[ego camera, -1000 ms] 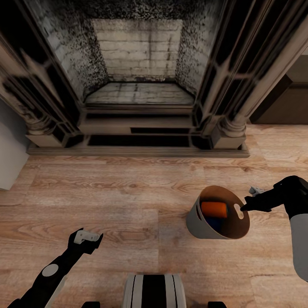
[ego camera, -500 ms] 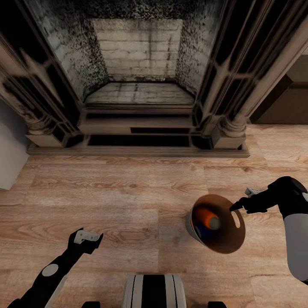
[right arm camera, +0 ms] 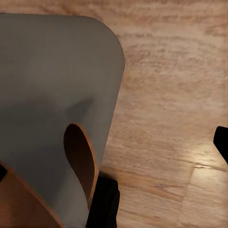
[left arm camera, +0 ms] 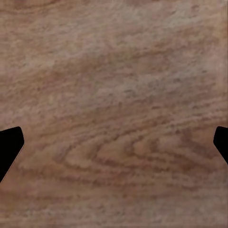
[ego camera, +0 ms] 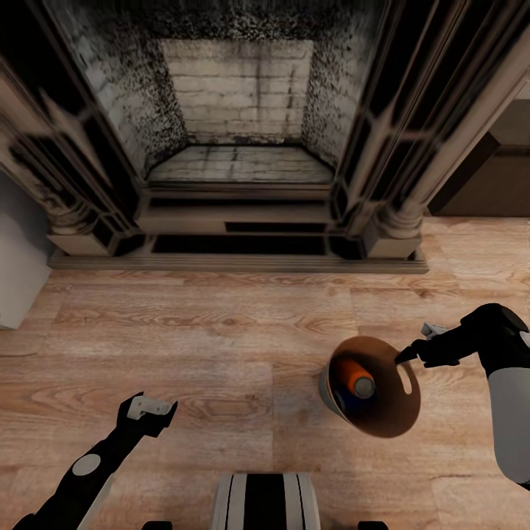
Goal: Put the three can of soda from the living room inside the tash can in the kitchen.
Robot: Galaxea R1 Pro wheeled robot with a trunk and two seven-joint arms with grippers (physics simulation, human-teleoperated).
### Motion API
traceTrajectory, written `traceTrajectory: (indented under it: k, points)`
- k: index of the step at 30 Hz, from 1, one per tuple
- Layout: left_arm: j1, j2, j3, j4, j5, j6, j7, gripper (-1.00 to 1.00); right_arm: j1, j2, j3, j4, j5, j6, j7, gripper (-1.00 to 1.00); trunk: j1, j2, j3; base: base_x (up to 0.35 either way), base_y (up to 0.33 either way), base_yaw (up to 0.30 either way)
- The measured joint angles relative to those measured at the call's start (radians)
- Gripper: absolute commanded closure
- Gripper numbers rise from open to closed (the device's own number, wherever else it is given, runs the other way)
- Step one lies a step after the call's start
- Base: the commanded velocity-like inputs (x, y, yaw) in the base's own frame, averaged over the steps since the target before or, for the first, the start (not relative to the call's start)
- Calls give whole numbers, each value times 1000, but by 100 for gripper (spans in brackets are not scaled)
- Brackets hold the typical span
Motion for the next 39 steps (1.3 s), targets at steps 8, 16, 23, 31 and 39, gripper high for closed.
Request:
traceTrajectory:
  k: [8,16,23,31,39]
  points:
    - [0,0,-1,0,-4,1,-1,-100,0,2,1,0,1,0,-1,-100,-4,2,31,0,0,0]
    - [0,0,-1,1,-6,2,-1,-100,1,5,1,-1,2,-1,-4,-100,-7,4,62,0,0,0]
    - [0,0,-1,4,-9,3,-1,-100,3,5,3,-2,2,-1,-6,-100,-10,5,89,0,0,0]
    - [0,0,-1,5,-9,4,0,-100,6,8,4,-2,2,-1,-11,-100,-14,7,120,0,0,0]
    - [0,0,-1,4,-8,3,2,-100,7,8,4,-2,3,-17,-14,-100,-18,9,151,0,0,0]
